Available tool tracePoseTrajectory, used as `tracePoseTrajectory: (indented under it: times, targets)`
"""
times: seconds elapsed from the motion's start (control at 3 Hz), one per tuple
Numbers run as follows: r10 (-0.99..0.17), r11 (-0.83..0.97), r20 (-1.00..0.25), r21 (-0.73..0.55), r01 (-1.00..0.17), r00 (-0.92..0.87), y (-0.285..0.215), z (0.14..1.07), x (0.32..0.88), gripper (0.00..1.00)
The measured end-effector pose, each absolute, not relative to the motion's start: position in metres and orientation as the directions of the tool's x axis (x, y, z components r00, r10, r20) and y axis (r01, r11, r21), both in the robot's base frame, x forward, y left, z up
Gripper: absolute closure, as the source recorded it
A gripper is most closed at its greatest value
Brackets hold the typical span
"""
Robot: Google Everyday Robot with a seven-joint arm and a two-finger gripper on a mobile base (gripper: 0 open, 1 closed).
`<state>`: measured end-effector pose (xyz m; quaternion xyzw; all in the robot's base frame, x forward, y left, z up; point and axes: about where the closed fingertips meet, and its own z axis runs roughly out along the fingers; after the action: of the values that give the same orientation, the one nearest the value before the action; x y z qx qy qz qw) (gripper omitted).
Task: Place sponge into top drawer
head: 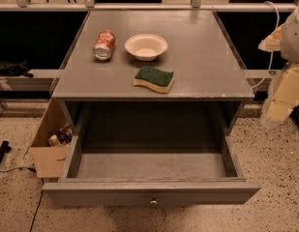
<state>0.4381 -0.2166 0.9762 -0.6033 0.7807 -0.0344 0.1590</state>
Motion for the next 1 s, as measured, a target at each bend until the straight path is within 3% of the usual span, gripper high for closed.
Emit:
tracePoseTrajectory:
  times: [0.67,1.0]
  targets:
    - [-0.952,0.262,-0.23,-0.256,-0.931,-0.205,-0.209,0.982,0.442,0.0]
    - [-0.934,0.276,-0.297,-0.251,-0.928,-0.198,-0.198,0.989,0.469,0.0]
